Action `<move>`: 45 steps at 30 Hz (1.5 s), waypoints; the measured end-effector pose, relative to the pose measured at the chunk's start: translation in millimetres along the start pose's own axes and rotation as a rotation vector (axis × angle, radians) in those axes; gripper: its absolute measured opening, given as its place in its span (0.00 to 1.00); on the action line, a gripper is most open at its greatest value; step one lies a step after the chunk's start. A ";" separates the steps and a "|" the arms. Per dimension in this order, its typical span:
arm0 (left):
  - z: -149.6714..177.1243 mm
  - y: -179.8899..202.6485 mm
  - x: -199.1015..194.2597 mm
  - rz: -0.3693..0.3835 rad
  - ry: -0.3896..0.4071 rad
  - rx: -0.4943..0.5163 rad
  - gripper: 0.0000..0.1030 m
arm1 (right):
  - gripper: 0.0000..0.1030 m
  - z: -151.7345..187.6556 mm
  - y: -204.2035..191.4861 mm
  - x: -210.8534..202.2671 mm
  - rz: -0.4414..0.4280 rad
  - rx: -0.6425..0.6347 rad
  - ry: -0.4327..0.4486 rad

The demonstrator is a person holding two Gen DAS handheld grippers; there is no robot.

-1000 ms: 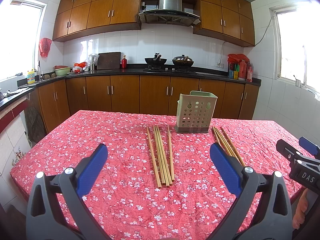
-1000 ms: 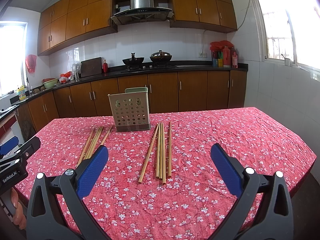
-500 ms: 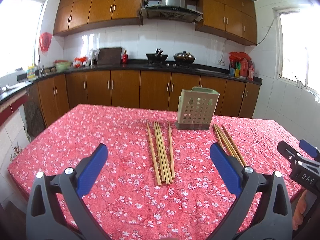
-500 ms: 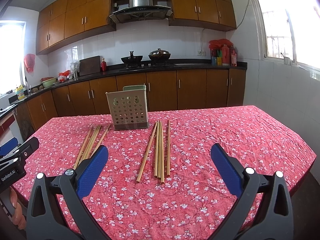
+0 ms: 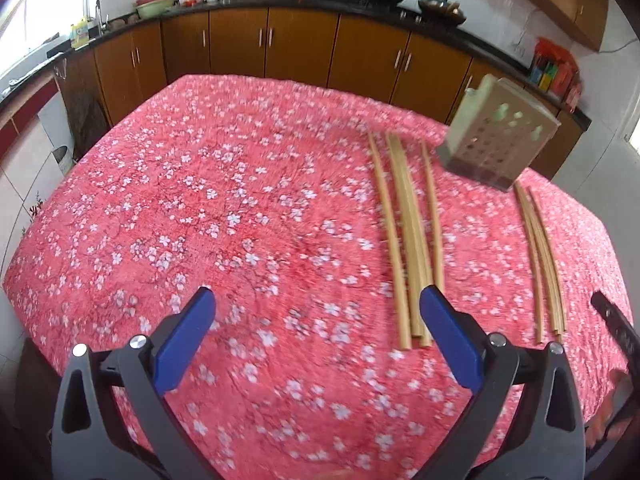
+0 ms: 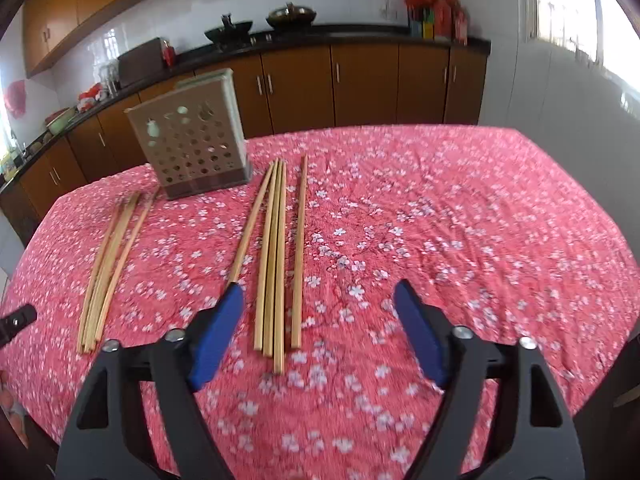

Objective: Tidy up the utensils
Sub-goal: 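Grasp one bamboo chopstick with the right tool while the left tool grasps another chopstick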

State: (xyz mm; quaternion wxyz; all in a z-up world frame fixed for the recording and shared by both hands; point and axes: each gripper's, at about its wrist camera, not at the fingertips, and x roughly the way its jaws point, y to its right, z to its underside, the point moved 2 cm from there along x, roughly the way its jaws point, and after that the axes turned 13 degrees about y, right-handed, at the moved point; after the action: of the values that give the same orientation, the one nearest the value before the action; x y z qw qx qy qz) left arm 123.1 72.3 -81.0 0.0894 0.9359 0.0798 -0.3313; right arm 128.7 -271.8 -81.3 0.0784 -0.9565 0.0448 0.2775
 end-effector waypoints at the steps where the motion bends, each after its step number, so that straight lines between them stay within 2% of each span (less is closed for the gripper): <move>1: -1.5 -1.5 3.3 0.001 -0.008 0.002 0.96 | 0.61 -0.7 0.3 6.2 -0.002 0.006 -0.016; 3: -3.8 -4.5 11.5 0.013 -0.026 0.005 0.96 | 0.50 -0.4 -1.9 23.5 -0.016 0.012 -0.062; 5: -7.2 -3.5 17.5 0.029 -0.044 0.006 0.93 | 0.44 0.7 -4.2 35.4 -0.018 0.006 -0.091; 7: -9.1 -2.0 25.9 0.043 -0.069 0.012 0.78 | 0.37 2.6 -5.6 45.2 -0.009 -0.009 -0.117; 10: -9.1 4.9 40.5 0.078 -0.107 0.023 0.64 | 0.21 8.4 -5.1 55.9 -0.010 -0.018 -0.153; 12: -8.8 13.1 51.1 0.101 -0.121 0.032 0.56 | 0.10 9.9 -3.3 54.0 0.008 -0.031 -0.136; 17: -11.0 34.1 61.2 0.152 -0.120 0.062 0.35 | 0.09 8.6 3.7 47.3 0.018 -0.026 -0.124; 19: -12.5 39.4 64.3 0.167 -0.116 0.070 0.33 | 0.09 8.9 1.4 45.8 0.022 -0.036 -0.120; 24: -10.4 53.5 74.5 0.166 -0.128 0.120 0.16 | 0.09 9.0 2.5 49.5 0.028 -0.040 -0.108; 25: -9.6 54.3 76.2 0.150 -0.134 0.133 0.08 | 0.09 9.1 2.5 51.9 0.029 -0.039 -0.106; 30: -21.0 48.7 89.7 0.093 -0.111 0.169 0.08 | 0.09 3.0 11.5 63.4 0.068 -0.007 -0.099; 33: -34.8 34.5 105.0 0.067 -0.094 0.157 0.08 | 0.08 -1.5 25.5 66.2 0.095 0.013 -0.089; 38: -49.5 16.0 121.1 0.072 -0.030 0.158 0.09 | 0.09 -3.0 38.1 67.6 0.100 0.044 -0.064; 45: -44.5 17.1 112.6 0.082 0.010 0.189 0.10 | 0.09 -1.3 33.2 65.1 0.111 0.018 -0.064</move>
State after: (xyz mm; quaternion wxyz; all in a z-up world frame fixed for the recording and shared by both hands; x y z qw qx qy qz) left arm 240.1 75.7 -116.5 0.0137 0.9443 0.0101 -0.3287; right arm 179.9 -307.4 -119.4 0.0728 -0.9424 0.0979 0.3115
